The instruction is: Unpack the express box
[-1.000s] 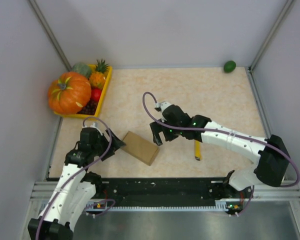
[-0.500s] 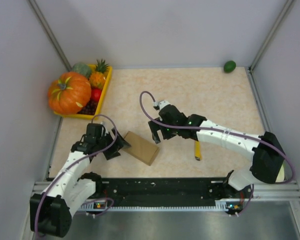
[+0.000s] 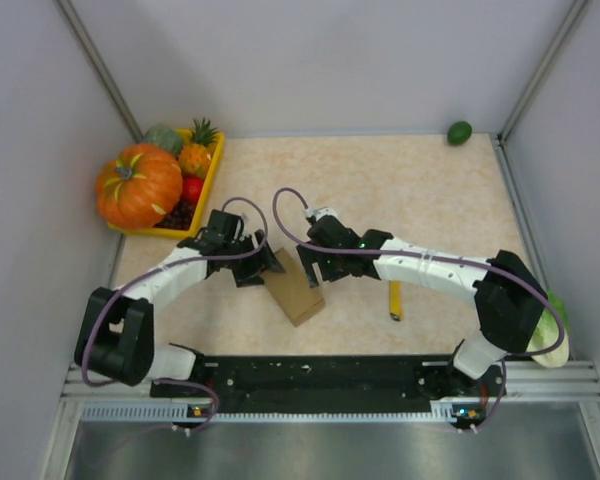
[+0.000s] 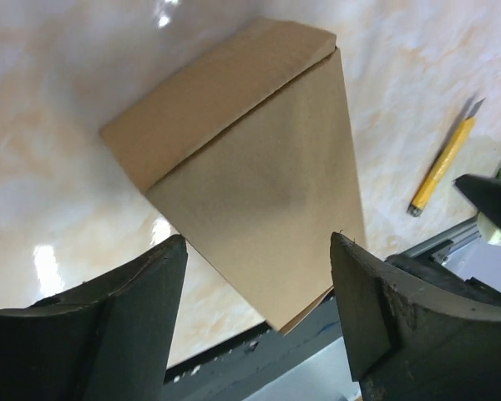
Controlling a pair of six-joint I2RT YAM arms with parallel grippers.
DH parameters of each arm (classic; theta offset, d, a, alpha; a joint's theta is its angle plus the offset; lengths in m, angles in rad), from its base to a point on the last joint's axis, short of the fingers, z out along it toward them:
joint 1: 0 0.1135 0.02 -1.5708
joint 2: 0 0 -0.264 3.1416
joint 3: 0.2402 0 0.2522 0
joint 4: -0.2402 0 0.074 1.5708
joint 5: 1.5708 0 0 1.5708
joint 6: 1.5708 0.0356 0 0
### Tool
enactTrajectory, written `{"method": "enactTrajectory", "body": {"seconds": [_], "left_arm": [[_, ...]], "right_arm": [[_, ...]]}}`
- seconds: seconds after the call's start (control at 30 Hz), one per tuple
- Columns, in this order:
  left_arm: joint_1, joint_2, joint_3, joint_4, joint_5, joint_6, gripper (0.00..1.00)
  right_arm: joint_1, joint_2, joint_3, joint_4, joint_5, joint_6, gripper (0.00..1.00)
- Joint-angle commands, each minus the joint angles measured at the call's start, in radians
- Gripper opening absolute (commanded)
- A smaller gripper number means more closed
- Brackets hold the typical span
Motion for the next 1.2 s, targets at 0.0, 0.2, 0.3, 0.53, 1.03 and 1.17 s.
{"method": "enactTrajectory", "body": {"seconds": [0.0, 0.2, 0.3, 0.53, 1.03, 1.17], "left_arm": [[-0.041, 0.139, 0.161, 0.087, -0.02, 0.082, 0.73], [-0.064, 0.34, 0.297, 0.167, 0.074, 0.136, 0.7], [-0.069, 0.391, 0.342, 0.15, 0.088, 0.148, 0.7], [-0.069, 0.29, 0.29, 0.041, -0.018, 0.249, 0.73], [-0.076, 0.162, 0.134, 0.076, 0.043, 0.148, 0.72], [-0.098, 0.164, 0.081, 0.152, 0.071, 0.104, 0.61]], "right_arm": [[-0.032, -0.036, 0.021, 0.019, 0.049, 0.08, 0.84], [-0.123, -0.114, -0.071, 0.024, 0.054, 0.141, 0.84], [-0.143, -0.143, -0.091, 0.036, 0.031, 0.134, 0.81], [-0.16, -0.146, -0.1, 0.044, -0.006, 0.193, 0.73], [-0.172, -0.082, -0.172, 0.222, -0.18, 0.281, 0.7], [-0.172, -0.076, -0.215, 0.292, -0.263, 0.284, 0.66]]}}
